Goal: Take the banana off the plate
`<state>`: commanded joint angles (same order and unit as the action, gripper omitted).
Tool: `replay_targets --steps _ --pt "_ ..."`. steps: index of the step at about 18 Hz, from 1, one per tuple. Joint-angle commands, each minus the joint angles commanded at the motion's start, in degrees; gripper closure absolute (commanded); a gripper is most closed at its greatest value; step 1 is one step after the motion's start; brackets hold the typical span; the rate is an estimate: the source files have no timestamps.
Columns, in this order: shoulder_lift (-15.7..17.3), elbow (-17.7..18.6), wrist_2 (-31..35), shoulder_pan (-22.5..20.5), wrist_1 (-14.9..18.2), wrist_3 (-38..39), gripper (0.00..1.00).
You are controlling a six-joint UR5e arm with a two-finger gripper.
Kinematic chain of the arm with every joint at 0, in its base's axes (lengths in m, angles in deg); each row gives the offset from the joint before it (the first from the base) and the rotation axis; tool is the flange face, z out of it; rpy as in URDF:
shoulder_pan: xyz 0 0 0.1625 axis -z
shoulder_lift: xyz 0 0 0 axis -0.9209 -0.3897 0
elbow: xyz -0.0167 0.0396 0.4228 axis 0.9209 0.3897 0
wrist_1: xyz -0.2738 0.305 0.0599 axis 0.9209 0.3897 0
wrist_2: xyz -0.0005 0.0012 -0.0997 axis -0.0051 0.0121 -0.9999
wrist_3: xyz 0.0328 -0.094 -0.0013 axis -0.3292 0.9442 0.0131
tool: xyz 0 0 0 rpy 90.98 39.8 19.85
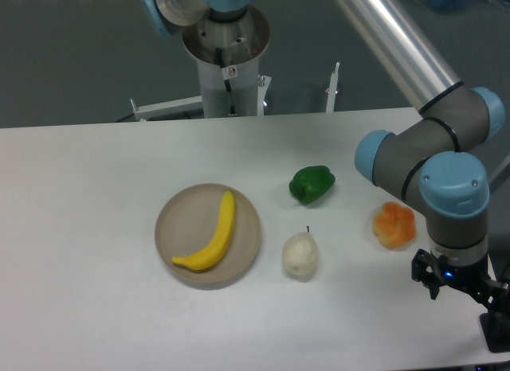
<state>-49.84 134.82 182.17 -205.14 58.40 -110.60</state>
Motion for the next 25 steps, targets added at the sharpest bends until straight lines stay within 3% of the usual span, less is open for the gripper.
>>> replay_targets --steps 25 --pt "0.8 1.6 0.3 0.0 0.5 0.4 0.0"
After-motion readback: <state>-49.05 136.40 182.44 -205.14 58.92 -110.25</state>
